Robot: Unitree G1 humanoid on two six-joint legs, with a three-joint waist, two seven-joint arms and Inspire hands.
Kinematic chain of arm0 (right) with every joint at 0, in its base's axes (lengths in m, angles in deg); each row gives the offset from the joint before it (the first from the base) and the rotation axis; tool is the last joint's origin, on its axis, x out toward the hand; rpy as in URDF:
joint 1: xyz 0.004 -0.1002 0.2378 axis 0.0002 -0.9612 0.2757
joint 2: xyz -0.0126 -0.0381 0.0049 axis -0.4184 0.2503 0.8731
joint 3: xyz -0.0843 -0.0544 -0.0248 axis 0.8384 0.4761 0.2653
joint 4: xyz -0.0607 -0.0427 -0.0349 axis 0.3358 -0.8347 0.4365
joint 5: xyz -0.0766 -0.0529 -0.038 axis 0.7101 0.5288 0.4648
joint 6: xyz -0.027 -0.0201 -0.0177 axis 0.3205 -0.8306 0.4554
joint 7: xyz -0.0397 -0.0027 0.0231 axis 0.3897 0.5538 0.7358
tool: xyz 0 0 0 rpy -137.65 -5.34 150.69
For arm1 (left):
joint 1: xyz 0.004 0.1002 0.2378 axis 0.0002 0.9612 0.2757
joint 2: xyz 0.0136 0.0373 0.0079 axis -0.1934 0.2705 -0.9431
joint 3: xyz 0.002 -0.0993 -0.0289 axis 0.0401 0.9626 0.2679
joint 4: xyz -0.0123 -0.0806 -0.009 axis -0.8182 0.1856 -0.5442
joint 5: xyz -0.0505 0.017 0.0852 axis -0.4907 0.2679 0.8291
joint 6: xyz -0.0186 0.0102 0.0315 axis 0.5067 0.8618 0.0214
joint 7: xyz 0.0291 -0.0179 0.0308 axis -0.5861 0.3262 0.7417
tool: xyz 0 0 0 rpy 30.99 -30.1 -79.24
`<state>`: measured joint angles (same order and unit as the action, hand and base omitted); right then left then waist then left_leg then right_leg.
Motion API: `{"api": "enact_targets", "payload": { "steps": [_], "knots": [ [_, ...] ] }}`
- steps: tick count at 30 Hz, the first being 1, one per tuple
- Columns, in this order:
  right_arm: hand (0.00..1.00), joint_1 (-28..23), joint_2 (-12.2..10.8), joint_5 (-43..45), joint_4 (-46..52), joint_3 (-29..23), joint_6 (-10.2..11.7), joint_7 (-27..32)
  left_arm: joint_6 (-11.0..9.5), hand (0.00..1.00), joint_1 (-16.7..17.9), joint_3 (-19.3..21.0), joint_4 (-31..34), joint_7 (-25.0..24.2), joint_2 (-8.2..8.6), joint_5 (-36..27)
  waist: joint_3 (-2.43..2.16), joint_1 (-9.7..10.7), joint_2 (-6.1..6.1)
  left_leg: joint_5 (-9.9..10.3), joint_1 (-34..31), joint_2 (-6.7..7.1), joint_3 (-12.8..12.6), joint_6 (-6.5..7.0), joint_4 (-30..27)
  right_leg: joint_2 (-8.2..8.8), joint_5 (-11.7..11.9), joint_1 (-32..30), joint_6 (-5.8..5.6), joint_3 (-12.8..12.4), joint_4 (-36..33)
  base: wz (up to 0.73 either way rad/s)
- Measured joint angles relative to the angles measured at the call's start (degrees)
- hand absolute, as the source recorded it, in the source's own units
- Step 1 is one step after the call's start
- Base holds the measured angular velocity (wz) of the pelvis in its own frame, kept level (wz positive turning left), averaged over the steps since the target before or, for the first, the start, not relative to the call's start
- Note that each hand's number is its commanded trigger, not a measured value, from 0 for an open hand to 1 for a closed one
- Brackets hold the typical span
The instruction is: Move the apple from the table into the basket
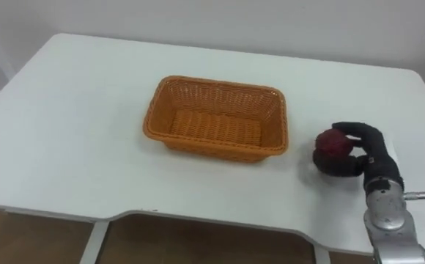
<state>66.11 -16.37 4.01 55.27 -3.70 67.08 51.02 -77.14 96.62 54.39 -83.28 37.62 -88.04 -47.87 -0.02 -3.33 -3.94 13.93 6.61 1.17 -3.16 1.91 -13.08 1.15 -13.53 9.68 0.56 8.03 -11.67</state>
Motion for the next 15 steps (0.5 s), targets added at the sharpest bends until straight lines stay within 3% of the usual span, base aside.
{"api": "enact_targets", "payload": {
  "steps": [6, 15],
  "knots": [
    [1.0, -0.04, -0.1, 0.14, 12.26, -1.72, 1.38, 5.84, -0.17, 0.0, 0.01, 0.42, -0.07, 1.54, 0.11, 0.05, 0.36, -0.02, -0.6, 0.0, -0.2, -0.03, 0.06, -0.01, -0.17, -0.12, 0.03, -0.31, 0.05, 0.0, 0.84, 0.0],
    [1.0, -0.04, -2.18, 6.32, 21.58, -1.93, 3.07, 6.99, -0.2, 0.0, -0.24, -0.4, -0.41, 1.58, 0.49, 0.48, 0.27, -0.02, -0.72, 0.02, -1.18, -0.04, 0.2, -0.02, -0.4, -0.09, 0.04, -0.65, 0.06, 0.06, 0.66, 0.0]
  ]
}}
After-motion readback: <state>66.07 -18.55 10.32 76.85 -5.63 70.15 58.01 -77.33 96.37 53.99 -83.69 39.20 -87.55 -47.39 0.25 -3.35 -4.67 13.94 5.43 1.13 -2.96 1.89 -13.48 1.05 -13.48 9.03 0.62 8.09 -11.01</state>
